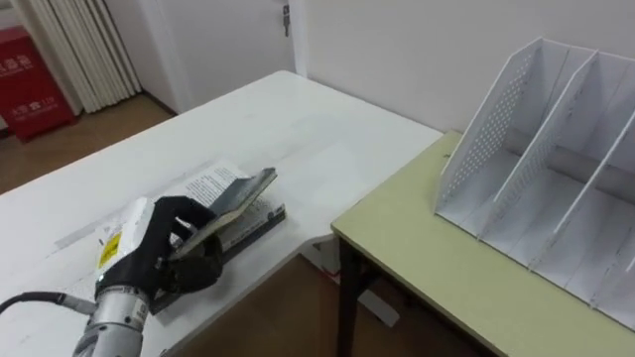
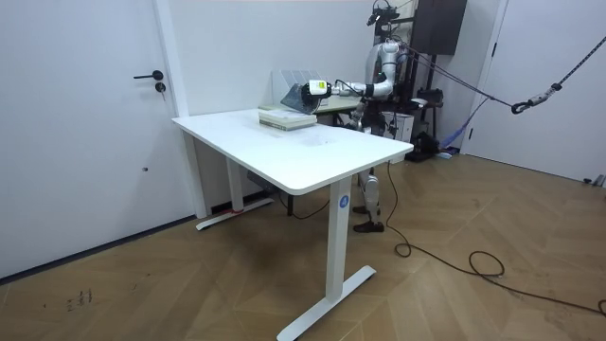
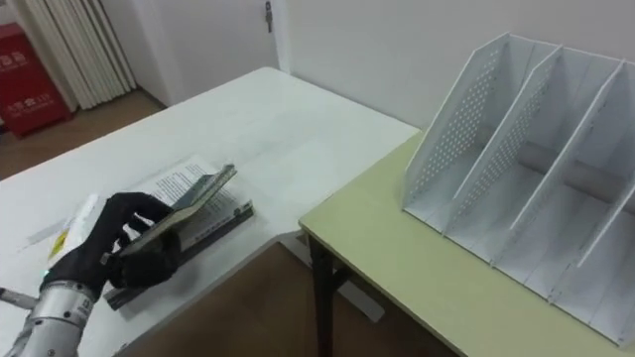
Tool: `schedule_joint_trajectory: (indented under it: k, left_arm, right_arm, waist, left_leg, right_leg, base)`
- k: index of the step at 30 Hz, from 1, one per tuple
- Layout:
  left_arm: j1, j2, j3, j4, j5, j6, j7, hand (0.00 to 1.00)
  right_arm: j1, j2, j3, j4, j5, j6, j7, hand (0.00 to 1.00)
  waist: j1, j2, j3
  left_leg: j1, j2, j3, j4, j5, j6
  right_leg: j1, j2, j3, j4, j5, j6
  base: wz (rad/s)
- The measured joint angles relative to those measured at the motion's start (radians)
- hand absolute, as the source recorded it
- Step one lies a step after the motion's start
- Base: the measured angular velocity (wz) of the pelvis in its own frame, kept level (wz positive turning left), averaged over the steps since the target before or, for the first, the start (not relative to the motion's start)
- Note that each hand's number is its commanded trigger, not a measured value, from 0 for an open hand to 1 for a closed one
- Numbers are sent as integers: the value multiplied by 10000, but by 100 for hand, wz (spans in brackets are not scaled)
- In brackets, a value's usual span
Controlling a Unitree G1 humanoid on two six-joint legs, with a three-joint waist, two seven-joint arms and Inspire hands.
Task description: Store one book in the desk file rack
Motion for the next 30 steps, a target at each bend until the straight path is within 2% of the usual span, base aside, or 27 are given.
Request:
schedule_joint_trajectory:
  k: [3, 4, 6, 8, 10, 12, 15, 17, 19, 21, 24, 27, 30]
  left_arm:
    - [40, -51, 12, -529, -1509, -120, -285, 100]
    - [108, -73, -3, -906, -2135, -126, -373, 100]
    - [141, -92, -52, -1439, -2949, -192, -526, 100]
    - [138, -173, -77, -1599, -3662, -538, -678, 100]
    - [138, -331, -85, -1601, -4054, -945, -807, 100]
    - [125, -346, -100, -1602, -4288, -1100, -942, 100]
    - [139, -352, -145, -1602, -5201, -1109, -1106, 100]
    - [138, -353, -280, -1648, -6244, -1119, -1209, 100]
    - [138, -344, -381, -1657, -6814, -1180, -1375, 100]
    - [139, -342, -470, -1648, -7176, -1182, -1552, 100]
    - [224, -272, -479, -1614, -8361, -1196, -2056, 100]
    - [404, -180, -425, -1611, -9263, -1225, -2590, 100]
    - [669, -174, -426, -1577, -9416, -1210, -3242, 100]
  right_arm:
    - [20, 100, 14, -676, -224, -225, 206, 0]
    - [38, 135, 92, -968, -251, -367, 327, 0]
    - [0, 148, 298, -1254, -370, -554, 469, 0]
    - [-36, 189, 446, -1304, -503, -688, 626, 0]
    - [-41, 197, 732, -1533, -656, -799, 842, 0]
    - [-105, 209, 917, -1656, -654, -908, 999, 0]
    - [38, 236, 1098, -2570, -749, -875, 1205, 0]
    - [181, 256, 1109, -3694, -855, -855, 1307, 0]
    - [280, 211, 1179, -4717, -854, -848, 1351, 0]
    - [212, 214, 1248, -5270, -844, -933, 1438, 0]
    - [229, 204, 1238, -5592, -736, -1075, 1550, 0]
    - [415, 119, 972, -6466, -525, -869, 1892, 0]
    - [426, 146, 681, -7258, -469, -848, 2175, 0]
  waist:
    - [-2, 6, 27]
    - [-4, 3, 71]
    - [-42, 0, 79]
    - [-33, 10, 86]
    - [-26, 25, 163]
    - [-28, 13, 175]
    - [-16, 9, 216]
    - [-21, 17, 210]
    - [-20, 19, 209]
    - [-42, 21, 211]
    - [-53, 66, 235]
    - [-72, 163, 175]
    - [-67, 163, 164]
  left_leg:
    - [-11, 7, 0, 3, 2, 3]
    - [-60, 12, -1, 12, 2, 3]
    - [-174, 12, -7, 23, 2, 2]
    - [-118, 20, -5, -8, 2, 3]
    - [32, 30, 12, -46, 2, 3]
    - [11, 35, 14, -55, 2, 3]
    - [-39, 34, 21, -46, 2, 3]
    - [-76, 31, 53, -17, 2, 4]
    - [-40, 32, 70, -11, 10, 17]
    - [61, 31, 99, -5, 12, 22]
    - [185, 46, 90, -13, 9, 35]
    - [142, 36, 101, -3, 13, 64]
    - [194, 26, 184, 0, 19, 71]
  right_leg:
    - [-16, 3, -22, -5, 4, -3]
    - [-32, 7, -41, -5, 3, -3]
    - [-77, 4, -55, 10, 9, -11]
    - [-70, -6, -73, 83, 9, -10]
    - [30, -9, -116, 150, 5, -3]
    - [-1, -7, -123, 148, 4, -1]
    - [-58, -9, -91, 152, 5, -2]
    - [-120, -37, -88, 218, 5, -1]
    - [-104, -55, -84, 264, 7, 2]
    - [-23, -63, -82, 320, 9, 5]
    - [142, -80, -75, 330, 4, 15]
    - [41, -89, 20, 390, -1, 21]
    - [25, -92, 82, 488, -12, 28]
  base:
    - [0]
    - [0]
    - [0]
    - [0]
    - [0]
    - [0]
    - [0]
    - [0]
    - [-2]
    - [-2]
    - [0]
    - [-4]
    - [-8]
